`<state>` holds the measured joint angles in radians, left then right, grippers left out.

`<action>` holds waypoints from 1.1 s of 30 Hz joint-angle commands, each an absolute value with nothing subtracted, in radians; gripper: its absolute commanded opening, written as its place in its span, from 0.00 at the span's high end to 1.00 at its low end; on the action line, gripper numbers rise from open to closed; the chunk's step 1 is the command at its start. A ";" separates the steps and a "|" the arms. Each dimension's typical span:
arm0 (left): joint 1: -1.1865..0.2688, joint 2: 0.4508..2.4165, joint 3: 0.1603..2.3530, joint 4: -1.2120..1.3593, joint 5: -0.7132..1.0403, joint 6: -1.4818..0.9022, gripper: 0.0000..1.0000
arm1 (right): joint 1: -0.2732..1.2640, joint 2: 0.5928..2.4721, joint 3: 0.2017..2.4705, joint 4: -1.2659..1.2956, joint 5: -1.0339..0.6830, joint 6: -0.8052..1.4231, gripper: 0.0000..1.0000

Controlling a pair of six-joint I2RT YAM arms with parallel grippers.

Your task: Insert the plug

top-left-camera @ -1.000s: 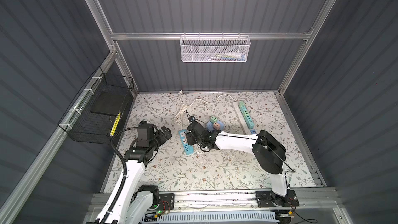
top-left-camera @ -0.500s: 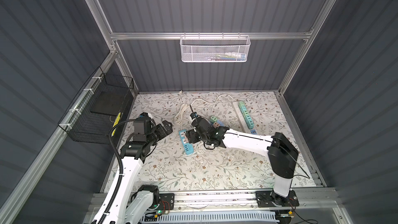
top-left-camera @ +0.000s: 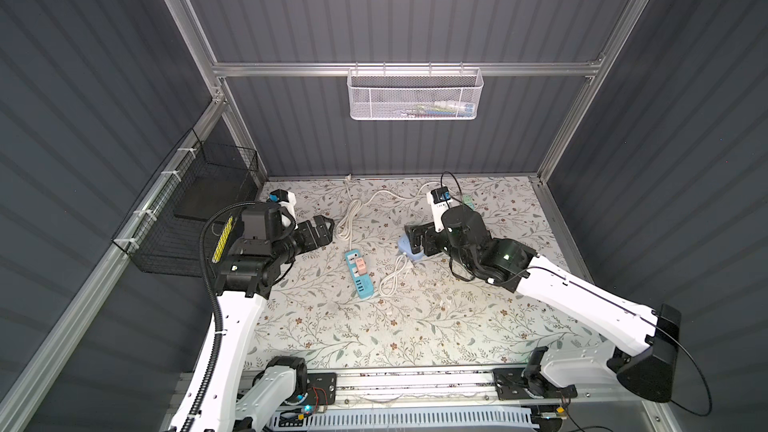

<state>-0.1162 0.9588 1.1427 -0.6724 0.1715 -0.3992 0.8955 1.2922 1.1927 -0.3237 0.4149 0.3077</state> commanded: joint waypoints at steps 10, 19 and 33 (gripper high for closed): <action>-0.112 0.802 0.695 -0.135 -0.067 -0.305 0.00 | 0.419 1.090 0.899 -0.143 0.219 0.179 0.01; -0.110 0.979 0.450 0.302 -0.281 -0.026 0.00 | 0.013 1.050 0.608 0.216 0.011 0.072 0.01; -0.100 1.523 0.400 0.855 -0.207 0.052 0.00 | -0.119 1.167 0.362 0.640 -0.042 0.061 0.01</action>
<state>-0.1089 1.4960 0.3515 0.7429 -0.2756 0.0353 -0.0975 1.1244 0.3397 0.5568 0.0551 0.0399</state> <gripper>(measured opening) 0.999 0.989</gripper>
